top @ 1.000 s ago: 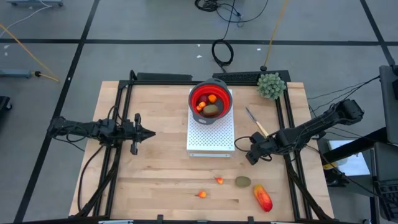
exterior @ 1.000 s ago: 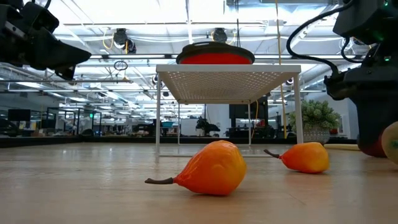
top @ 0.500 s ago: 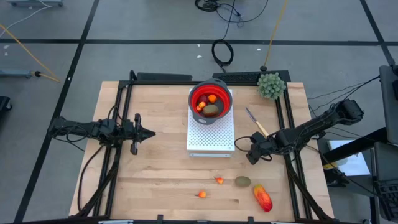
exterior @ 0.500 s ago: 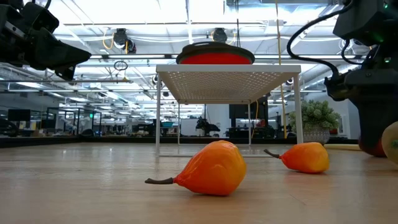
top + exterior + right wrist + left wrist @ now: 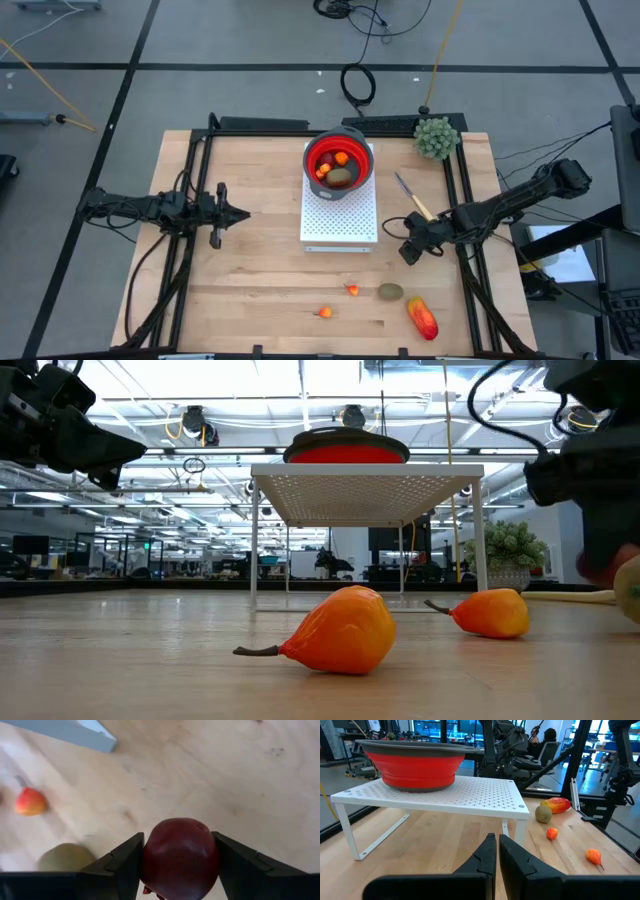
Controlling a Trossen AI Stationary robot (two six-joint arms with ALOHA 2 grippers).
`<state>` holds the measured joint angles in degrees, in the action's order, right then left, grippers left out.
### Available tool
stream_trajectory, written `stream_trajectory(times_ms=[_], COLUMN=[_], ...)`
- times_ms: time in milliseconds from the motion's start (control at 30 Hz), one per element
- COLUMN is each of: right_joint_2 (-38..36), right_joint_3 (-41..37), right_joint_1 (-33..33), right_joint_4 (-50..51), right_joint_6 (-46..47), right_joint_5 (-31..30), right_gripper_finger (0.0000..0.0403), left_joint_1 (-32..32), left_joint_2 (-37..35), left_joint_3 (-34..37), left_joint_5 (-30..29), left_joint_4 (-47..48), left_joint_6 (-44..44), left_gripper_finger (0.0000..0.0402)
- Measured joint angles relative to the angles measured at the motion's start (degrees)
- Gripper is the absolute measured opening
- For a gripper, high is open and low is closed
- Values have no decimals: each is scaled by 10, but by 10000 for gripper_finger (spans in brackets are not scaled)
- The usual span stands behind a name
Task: Pick & Place Fruit
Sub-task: Put the red pomegranate into the red strainer bowl
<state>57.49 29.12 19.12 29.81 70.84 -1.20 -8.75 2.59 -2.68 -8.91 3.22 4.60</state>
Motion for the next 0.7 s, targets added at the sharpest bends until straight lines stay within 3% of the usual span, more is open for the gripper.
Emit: stream_trajectory(times_ms=[333, 700], right_joint_2=[-108, -191], right_joint_3=[0, 1], right_joint_1=[1, 1], right_joint_4=[-7, -176], right_joint_6=[-42, -232], right_joint_5=[-1, 27], right_gripper_finger=[211, 211], left_joint_1=[0, 0], left_joint_2=[0, 0], left_joint_3=[0, 0], left_joint_5=[0, 0], left_joint_4=[0, 1], left_joint_6=[-2, -10], left_gripper_finger=[19, 19])
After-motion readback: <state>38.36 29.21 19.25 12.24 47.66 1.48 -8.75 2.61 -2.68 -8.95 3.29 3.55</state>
